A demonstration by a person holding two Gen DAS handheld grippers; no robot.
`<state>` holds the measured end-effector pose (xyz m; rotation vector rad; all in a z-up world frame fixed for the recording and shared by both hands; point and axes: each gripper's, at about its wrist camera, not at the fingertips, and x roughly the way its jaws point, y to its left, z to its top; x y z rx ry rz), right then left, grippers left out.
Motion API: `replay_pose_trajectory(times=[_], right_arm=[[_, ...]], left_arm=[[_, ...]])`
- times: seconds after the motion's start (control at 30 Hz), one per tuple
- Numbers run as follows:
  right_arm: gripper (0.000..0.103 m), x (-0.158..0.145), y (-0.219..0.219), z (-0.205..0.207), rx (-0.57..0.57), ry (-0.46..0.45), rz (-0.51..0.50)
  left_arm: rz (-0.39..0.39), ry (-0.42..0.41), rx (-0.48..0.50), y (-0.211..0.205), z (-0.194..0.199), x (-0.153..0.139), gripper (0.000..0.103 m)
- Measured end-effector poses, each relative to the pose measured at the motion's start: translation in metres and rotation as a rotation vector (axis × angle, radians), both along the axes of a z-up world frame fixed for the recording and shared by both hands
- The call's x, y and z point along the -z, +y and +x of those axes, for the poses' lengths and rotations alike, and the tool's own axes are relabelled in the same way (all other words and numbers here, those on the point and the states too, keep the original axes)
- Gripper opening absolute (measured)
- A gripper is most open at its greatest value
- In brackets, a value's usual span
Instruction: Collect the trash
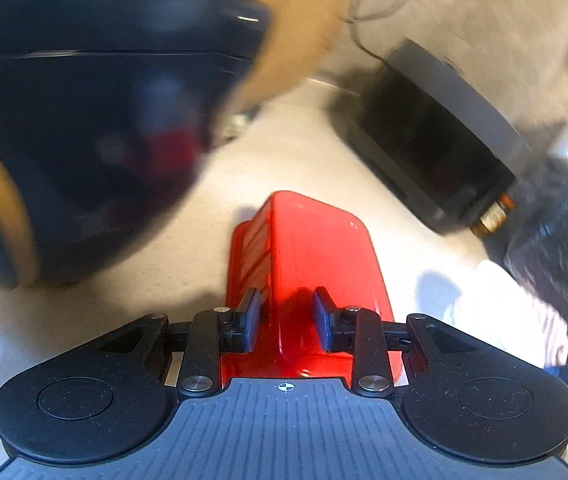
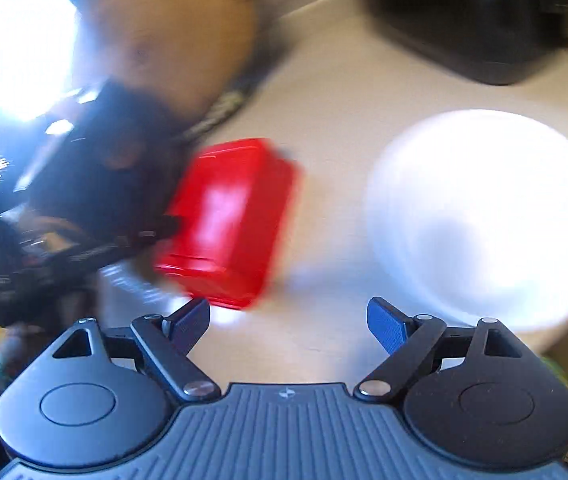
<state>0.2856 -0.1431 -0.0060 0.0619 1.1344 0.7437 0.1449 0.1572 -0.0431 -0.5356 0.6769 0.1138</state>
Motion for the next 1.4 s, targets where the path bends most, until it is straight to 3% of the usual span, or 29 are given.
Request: replay_pose_trajectory(times=[0.13, 0.23, 0.43, 0.6, 0.73, 0.83, 1.03, 1.17, 1.23, 1.4], right_arm=[[0.086, 0.004, -0.035, 0.011, 0.191, -0.133, -0.068], [0.086, 0.009, -0.054, 0.005, 0.241, -0.108, -0.011], [0.086, 0.027, -0.095, -0.033, 0.363, -0.103, 0.044], [0.086, 0.057, -0.123, -0.062, 0.459, -0.041, 0.062], [0.086, 0.081, -0.130, -0.081, 0.496, 0.027, 0.069], [0.086, 0.092, -0.132, -0.088, 0.507, 0.053, 0.084], [0.082, 0.106, -0.133, -0.098, 0.506, 0.103, 0.089], [0.078, 0.118, -0.130, -0.107, 0.468, 0.150, 0.092], [0.078, 0.122, -0.125, -0.111, 0.444, 0.166, 0.109], [0.078, 0.131, -0.109, -0.117, 0.413, 0.194, 0.144]], left_arm=[[0.055, 0.021, 0.162, -0.024, 0.015, -0.005, 0.035], [0.053, -0.002, 0.271, -0.037, 0.028, -0.017, 0.030], [0.088, -0.081, 0.150, -0.027, 0.061, -0.041, 0.030], [0.167, -0.039, 0.104, -0.021, 0.107, -0.029, 0.030], [0.133, 0.032, 0.144, -0.019, 0.124, -0.010, 0.029], [0.090, 0.052, 0.219, -0.038, 0.120, -0.005, 0.028], [0.122, 0.065, 0.304, -0.077, 0.092, -0.004, 0.028], [0.133, 0.011, 0.306, -0.074, 0.059, -0.019, 0.028], [0.122, 0.023, 0.325, -0.069, 0.046, -0.018, 0.029], [0.010, 0.044, 0.355, -0.063, 0.031, -0.014, 0.030]])
